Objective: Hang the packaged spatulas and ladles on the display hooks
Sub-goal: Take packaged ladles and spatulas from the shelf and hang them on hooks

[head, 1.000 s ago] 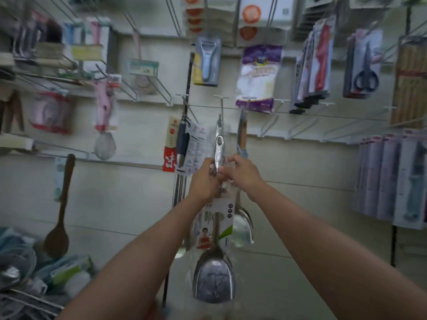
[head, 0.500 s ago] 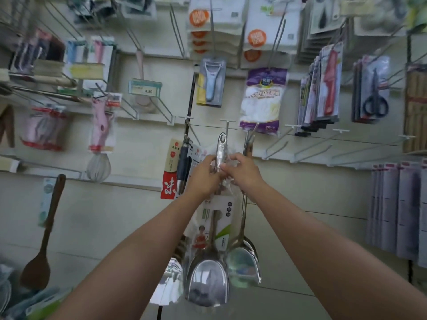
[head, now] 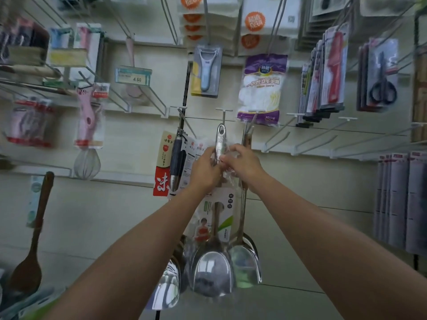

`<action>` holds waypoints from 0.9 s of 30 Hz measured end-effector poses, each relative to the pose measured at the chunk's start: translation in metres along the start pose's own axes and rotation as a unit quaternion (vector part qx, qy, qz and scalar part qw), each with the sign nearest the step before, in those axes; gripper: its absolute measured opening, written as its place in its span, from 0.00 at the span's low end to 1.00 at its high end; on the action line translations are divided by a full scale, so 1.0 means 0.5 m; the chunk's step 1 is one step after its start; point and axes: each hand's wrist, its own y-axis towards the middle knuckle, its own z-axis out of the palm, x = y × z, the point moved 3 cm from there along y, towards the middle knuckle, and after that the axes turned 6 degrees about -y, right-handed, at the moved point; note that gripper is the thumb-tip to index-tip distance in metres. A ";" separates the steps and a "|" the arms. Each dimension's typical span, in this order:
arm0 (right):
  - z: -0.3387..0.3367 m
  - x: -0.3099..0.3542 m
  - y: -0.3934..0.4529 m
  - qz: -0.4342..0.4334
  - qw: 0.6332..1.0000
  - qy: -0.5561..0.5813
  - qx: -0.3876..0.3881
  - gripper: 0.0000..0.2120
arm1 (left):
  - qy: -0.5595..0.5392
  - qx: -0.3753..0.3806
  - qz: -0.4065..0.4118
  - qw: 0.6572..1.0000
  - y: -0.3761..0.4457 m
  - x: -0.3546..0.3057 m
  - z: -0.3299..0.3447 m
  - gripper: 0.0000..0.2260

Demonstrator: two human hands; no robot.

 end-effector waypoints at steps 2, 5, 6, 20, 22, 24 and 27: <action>0.000 0.001 0.004 0.000 1.000 0.006 0.007 0.11 | 0.007 -0.007 0.006 1.000 0.004 -0.001 0.000 0.16; 0.001 0.001 0.005 0.007 1.000 0.006 0.003 0.11 | 0.036 -0.004 0.007 0.999 0.011 0.002 0.002 0.13; 0.003 -0.002 0.008 0.014 1.000 0.001 0.002 0.09 | 0.044 0.004 0.001 0.999 0.013 0.003 0.004 0.12; 0.023 -0.015 -0.001 0.069 0.997 -0.034 -0.012 0.09 | 0.213 0.015 -0.115 0.970 0.027 0.019 0.006 0.23; 0.012 -0.019 -0.009 0.051 0.997 -0.054 0.011 0.13 | 0.251 -0.042 -0.124 0.959 0.020 0.011 0.012 0.25; 0.002 -0.022 -0.017 0.038 0.997 -0.054 0.029 0.15 | 0.293 -0.120 -0.076 0.945 0.002 -0.017 0.013 0.26; -0.021 -0.032 -0.035 0.025 0.999 -0.042 0.011 0.14 | 0.223 -0.117 -0.015 0.968 -0.022 -0.037 0.046 0.17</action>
